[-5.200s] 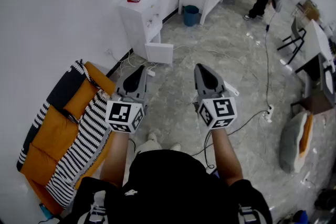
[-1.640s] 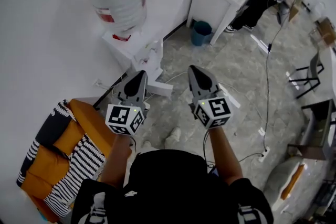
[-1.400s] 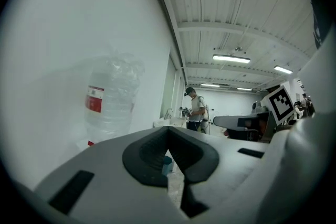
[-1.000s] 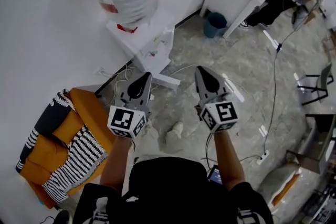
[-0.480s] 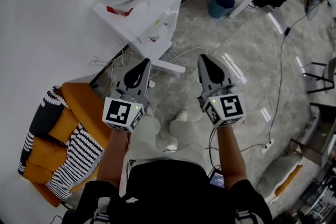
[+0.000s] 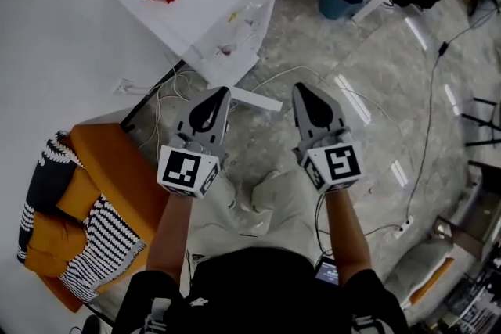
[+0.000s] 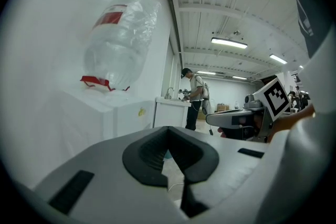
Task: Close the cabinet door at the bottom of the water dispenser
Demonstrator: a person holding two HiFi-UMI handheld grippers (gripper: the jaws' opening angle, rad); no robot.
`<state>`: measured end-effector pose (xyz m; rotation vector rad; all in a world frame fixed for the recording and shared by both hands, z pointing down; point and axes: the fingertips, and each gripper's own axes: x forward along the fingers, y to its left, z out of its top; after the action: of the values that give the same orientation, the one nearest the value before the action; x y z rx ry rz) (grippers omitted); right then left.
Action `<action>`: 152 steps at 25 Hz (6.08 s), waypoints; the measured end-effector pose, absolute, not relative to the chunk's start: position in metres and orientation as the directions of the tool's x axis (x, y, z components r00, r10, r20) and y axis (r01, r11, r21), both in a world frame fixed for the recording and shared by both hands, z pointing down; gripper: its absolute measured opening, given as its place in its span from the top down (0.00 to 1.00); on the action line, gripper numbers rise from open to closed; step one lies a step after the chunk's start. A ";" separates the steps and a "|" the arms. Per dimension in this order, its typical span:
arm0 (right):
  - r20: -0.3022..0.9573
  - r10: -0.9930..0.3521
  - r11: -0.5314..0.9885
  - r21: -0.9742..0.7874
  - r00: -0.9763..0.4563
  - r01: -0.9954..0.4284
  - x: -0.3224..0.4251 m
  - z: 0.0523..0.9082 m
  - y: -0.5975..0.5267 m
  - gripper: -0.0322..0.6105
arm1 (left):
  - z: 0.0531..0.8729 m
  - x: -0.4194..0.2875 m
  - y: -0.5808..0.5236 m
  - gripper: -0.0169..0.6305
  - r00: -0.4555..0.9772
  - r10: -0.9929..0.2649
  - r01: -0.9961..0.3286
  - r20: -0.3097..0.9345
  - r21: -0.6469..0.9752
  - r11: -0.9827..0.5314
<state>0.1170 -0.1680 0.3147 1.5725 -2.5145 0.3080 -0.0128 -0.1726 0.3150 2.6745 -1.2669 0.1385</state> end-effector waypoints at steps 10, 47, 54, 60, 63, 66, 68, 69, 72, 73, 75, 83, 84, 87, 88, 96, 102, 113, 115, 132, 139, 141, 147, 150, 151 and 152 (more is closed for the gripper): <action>0.247 -0.838 0.478 -0.098 -0.486 -0.873 0.100 0.415 -0.196 0.90 | 0.404 -0.024 -0.195 0.96 0.589 -0.793 -0.808 0.158 0.099 -0.580; 0.268 -0.785 0.582 0.008 -0.559 -0.813 0.093 0.621 -0.200 0.90 | 0.602 -0.016 -0.185 0.96 0.607 -0.791 -0.795 0.080 0.036 -0.606; 0.371 -0.721 0.660 0.109 -0.586 -0.743 0.080 0.641 -0.189 0.89 | 0.622 -0.015 -0.182 0.96 0.595 -0.796 -0.802 0.113 0.023 -0.597; 0.458 -0.646 0.742 0.187 -0.611 -0.644 0.063 0.658 -0.173 0.89 | 0.631 -0.011 -0.183 0.96 0.597 -0.792 -0.801 0.129 0.042 -0.597; 0.496 -0.614 0.770 0.206 -0.614 -0.604 0.058 0.670 -0.165 0.80 | 0.635 -0.012 -0.183 0.96 0.601 -0.790 -0.798 0.122 0.030 -0.602; 0.527 -0.597 0.783 0.220 -0.605 -0.582 0.057 0.682 -0.159 0.78 | 0.641 -0.011 -0.181 0.96 0.608 -0.785 -0.792 0.120 0.024 -0.609; 0.546 -0.591 0.788 0.232 -0.594 -0.570 0.057 0.690 -0.156 0.75 | 0.643 -0.010 -0.181 0.96 0.613 -0.781 -0.788 0.123 0.026 -0.615; 0.556 -0.587 0.791 0.239 -0.588 -0.563 0.057 0.693 -0.155 0.73 | 0.644 -0.010 -0.181 0.96 0.614 -0.780 -0.787 0.124 0.026 -0.616; 0.587 -0.577 0.799 0.262 -0.567 -0.541 0.057 0.705 -0.152 0.72 | 0.647 -0.009 -0.180 0.96 0.617 -0.777 -0.785 0.123 0.032 -0.619; 0.598 -0.577 0.799 0.271 -0.556 -0.537 0.059 0.709 -0.151 0.72 | 0.648 -0.008 -0.180 0.96 0.619 -0.775 -0.784 0.123 0.035 -0.620; 0.619 -0.577 0.798 0.288 -0.533 -0.529 0.062 0.717 -0.149 0.72 | 0.649 -0.006 -0.179 0.96 0.623 -0.772 -0.781 0.124 0.036 -0.624; 0.652 -0.599 0.784 0.359 -0.465 -0.506 0.070 0.734 -0.157 0.72 | 0.655 -0.010 -0.183 0.96 0.620 -0.773 -0.784 0.134 0.047 -0.620; 0.652 -0.601 0.782 0.364 -0.461 -0.506 0.070 0.736 -0.158 0.72 | 0.656 -0.010 -0.184 0.96 0.618 -0.774 -0.784 0.135 0.047 -0.618; 0.656 -0.608 0.778 0.381 -0.447 -0.500 0.072 0.738 -0.159 0.72 | 0.658 -0.009 -0.186 0.96 0.619 -0.774 -0.784 0.135 0.047 -0.619; 0.658 -0.611 0.777 0.391 -0.440 -0.494 0.072 0.738 -0.160 0.72 | 0.658 -0.008 -0.186 0.96 0.620 -0.773 -0.783 0.134 0.049 -0.620; 0.669 -0.623 0.771 0.437 -0.404 -0.464 0.074 0.742 -0.164 0.73 | 0.662 -0.006 -0.185 0.96 0.627 -0.767 -0.778 0.137 0.061 -0.625; 0.659 -0.664 0.737 0.500 -0.353 -0.455 0.080 0.742 -0.175 0.72 | 0.664 -0.005 -0.186 0.96 0.634 -0.762 -0.773 0.134 0.074 -0.630; 0.594 -0.754 0.629 0.531 -0.279 -0.568 0.098 0.743 -0.214 0.73 | 0.669 -0.006 -0.190 0.96 0.628 -0.766 -0.778 0.138 0.092 -0.621; 0.579 -0.770 0.605 0.526 -0.269 -0.598 0.100 0.743 -0.223 0.73 | 0.670 -0.006 -0.189 0.96 0.624 -0.769 -0.781 0.139 0.093 -0.617; 0.505 -0.841 0.465 0.492 -0.193 -0.736 0.107 0.744 -0.275 0.73 | 0.678 -0.012 -0.199 0.96 0.606 -0.783 -0.795 0.140 0.089 -0.600; 0.480 -0.865 0.371 0.414 -0.147 -0.831 0.107 0.748 -0.300 0.74 | 0.681 -0.015 -0.205 0.96 0.597 -0.790 -0.802 0.140 0.097 -0.589; 0.475 -0.867 0.355 0.380 -0.149 -0.854 0.105 0.749 -0.307 0.76 | 0.682 -0.015 -0.205 0.96 0.597 -0.790 -0.802 0.140 0.098 -0.589; 0.474 -0.864 0.331 0.274 -0.173 -0.903 0.098 0.751 -0.324 0.79 | 0.684 -0.019 -0.206 0.96 0.591 -0.794 -0.807 0.144 0.099 -0.583; 0.465 -0.867 0.314 0.236 -0.177 -0.920 0.094 0.752 -0.330 0.82 | 0.685 -0.021 -0.206 0.96 0.590 -0.794 -0.808 0.145 0.096 -0.582; 0.461 -0.869 0.309 0.227 -0.178 -0.924 0.093 0.752 -0.332 0.82 | 0.685 -0.021 -0.207 0.96 0.589 -0.795 -0.808 0.146 0.093 -0.581; 0.457 -0.871 0.306 0.216 -0.181 -0.927 0.091 0.752 -0.334 0.83 | 0.685 -0.022 -0.207 0.96 0.587 -0.796 -0.810 0.146 0.089 -0.580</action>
<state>0.0914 -0.3345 0.7518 1.5918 -2.0804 0.1484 -0.0219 -0.2074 0.6854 2.6666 -1.3584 0.1349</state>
